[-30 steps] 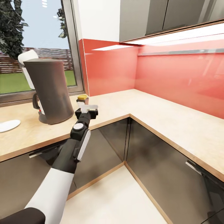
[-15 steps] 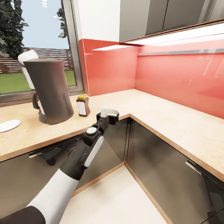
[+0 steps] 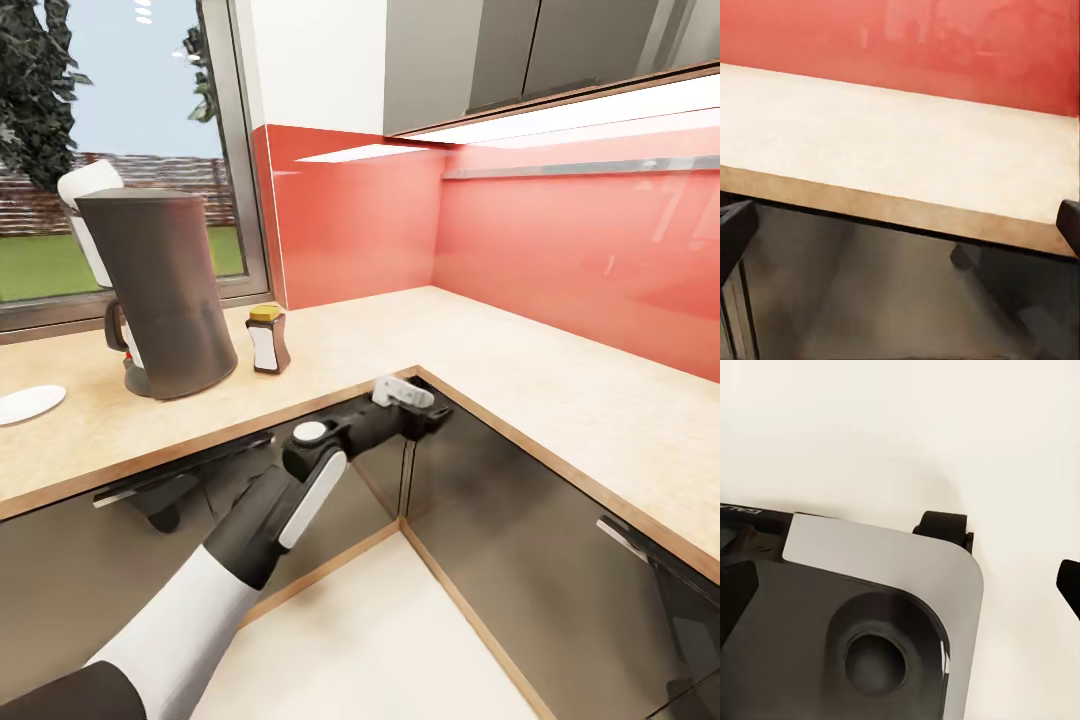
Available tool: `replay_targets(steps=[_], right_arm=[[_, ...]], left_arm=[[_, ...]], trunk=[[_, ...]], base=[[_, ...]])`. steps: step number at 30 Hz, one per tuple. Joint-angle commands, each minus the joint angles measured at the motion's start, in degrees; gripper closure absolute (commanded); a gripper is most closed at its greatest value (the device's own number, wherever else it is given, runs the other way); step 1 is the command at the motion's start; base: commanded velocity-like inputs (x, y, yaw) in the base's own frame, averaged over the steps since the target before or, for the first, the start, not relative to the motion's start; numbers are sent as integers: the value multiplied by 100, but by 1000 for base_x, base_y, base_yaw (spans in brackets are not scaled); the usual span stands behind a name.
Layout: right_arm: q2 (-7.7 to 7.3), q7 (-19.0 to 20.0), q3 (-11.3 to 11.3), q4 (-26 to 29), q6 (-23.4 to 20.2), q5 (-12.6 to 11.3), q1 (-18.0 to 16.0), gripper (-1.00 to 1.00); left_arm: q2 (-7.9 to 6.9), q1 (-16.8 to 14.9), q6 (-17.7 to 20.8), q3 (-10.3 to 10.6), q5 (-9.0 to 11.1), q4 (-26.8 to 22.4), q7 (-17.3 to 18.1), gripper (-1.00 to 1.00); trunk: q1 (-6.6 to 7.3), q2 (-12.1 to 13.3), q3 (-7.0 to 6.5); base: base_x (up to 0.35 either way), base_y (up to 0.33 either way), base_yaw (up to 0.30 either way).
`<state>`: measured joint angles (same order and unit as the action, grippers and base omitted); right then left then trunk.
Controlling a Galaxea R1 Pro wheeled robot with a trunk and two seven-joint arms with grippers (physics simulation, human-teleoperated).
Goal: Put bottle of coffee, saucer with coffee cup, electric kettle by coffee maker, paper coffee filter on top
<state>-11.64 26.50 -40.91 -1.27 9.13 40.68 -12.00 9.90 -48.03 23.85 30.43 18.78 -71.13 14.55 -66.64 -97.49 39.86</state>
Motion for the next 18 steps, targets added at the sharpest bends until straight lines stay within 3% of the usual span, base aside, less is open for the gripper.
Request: replay_targets(steps=[1, 3, 5, 7, 9, 13, 14, 18], right_arm=[[-5, 4, -45, -13, 27, 54, -4, -100], [-5, 4, -44, -13, 31, 54, -4, -100], [-5, 4, -44, -13, 29, 54, -4, -100], [-5, 4, -42, -13, 28, 54, -4, -100], [-5, 4, -44, -13, 32, 54, -4, -100], [-5, 4, -41, -13, 34, 54, -4, -100], [-5, 4, -40, -13, 35, 54, -4, -100], [-5, 4, -44, -13, 36, 54, -4, -100]], left_arm=[[-92, 3, 39, -3, 45, 12, 355, -100], [-251, 99, 35, -3, 46, 32, 982, -100], [-354, 287, 4, -2, 46, 37, 1353, -100], [-432, 415, -60, -2, 45, 42, 1551, -100], [-619, 631, -261, -2, 45, 52, 1892, -100], [-842, 874, -476, -2, 46, 64, 2275, -100], [-963, 1072, -612, -2, 46, 150, 2515, -100], [-1056, 1358, -1047, -2, 47, 598, 2820, -100]], trunk=[[1, -3, 5], [1, -3, 5], [1, -3, 5], [1, -3, 5], [1, -3, 5], [1, -3, 5], [1, -3, 5], [1, -3, 5]], base=[[0, 0, 0], [0, 0, 0], [0, 0, 0], [0, 0, 0], [0, 0, 0], [0, 0, 0], [0, 0, 0], [0, 0, 0]])
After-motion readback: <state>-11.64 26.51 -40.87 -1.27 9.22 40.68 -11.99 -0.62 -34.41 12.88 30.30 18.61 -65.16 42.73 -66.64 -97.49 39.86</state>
